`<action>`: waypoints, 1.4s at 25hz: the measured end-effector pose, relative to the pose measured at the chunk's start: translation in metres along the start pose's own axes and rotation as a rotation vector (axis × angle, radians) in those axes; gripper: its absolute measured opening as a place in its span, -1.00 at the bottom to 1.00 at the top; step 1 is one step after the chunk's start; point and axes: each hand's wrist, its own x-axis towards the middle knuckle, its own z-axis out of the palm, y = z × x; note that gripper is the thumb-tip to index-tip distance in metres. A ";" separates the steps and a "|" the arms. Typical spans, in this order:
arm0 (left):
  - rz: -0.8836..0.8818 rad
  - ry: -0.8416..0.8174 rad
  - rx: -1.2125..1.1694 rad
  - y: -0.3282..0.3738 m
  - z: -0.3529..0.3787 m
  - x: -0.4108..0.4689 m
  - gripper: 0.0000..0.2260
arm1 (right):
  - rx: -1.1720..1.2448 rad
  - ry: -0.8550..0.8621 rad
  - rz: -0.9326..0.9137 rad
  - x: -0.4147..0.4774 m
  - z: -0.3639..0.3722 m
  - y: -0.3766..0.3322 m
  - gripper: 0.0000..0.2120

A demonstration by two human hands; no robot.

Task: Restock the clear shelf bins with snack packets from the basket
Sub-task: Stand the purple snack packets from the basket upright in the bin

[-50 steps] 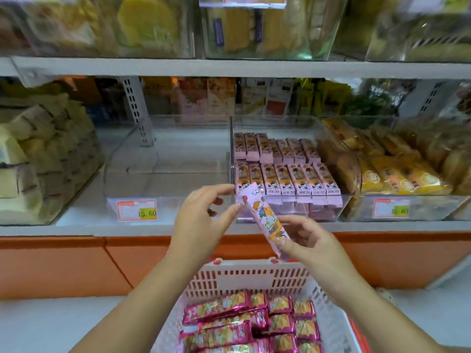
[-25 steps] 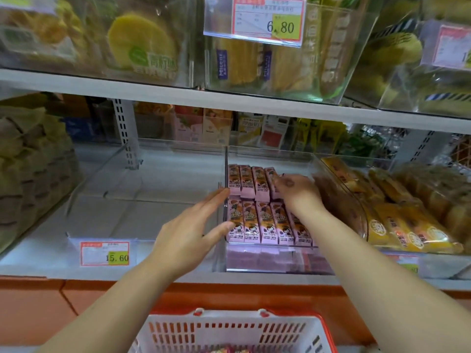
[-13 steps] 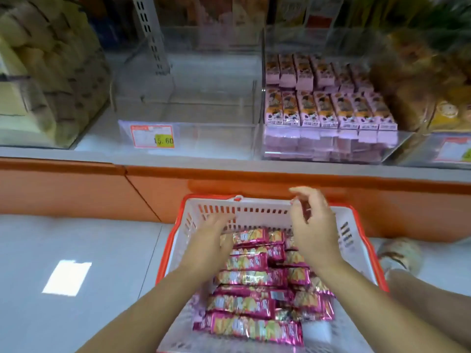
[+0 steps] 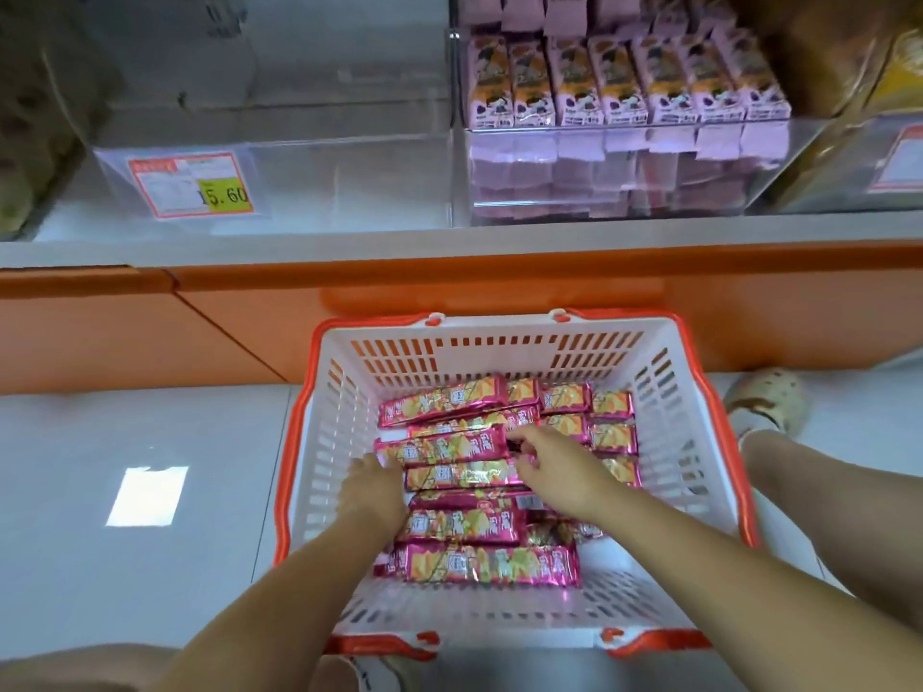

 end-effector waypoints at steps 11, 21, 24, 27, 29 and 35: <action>-0.012 -0.086 -0.543 -0.012 0.023 0.001 -0.20 | 0.018 -0.053 -0.001 -0.007 0.020 0.015 -0.61; 0.091 0.023 -0.681 -0.009 0.013 -0.014 -0.56 | 0.075 -0.081 0.010 -0.005 0.026 0.015 -0.62; 0.225 0.018 -0.895 -0.004 -0.007 -0.027 -0.31 | 0.200 -0.091 0.053 -0.001 0.025 0.009 -0.63; 0.323 -0.034 -1.084 0.013 -0.030 -0.042 -0.20 | 0.531 -0.106 0.117 0.002 0.024 -0.005 -0.55; 0.388 0.008 -1.097 0.026 -0.042 -0.050 -0.19 | 0.782 -0.076 0.157 0.003 0.021 -0.011 -0.56; 0.406 0.005 -1.076 0.030 -0.058 -0.054 -0.39 | 1.134 0.010 0.171 -0.010 -0.008 -0.008 -0.69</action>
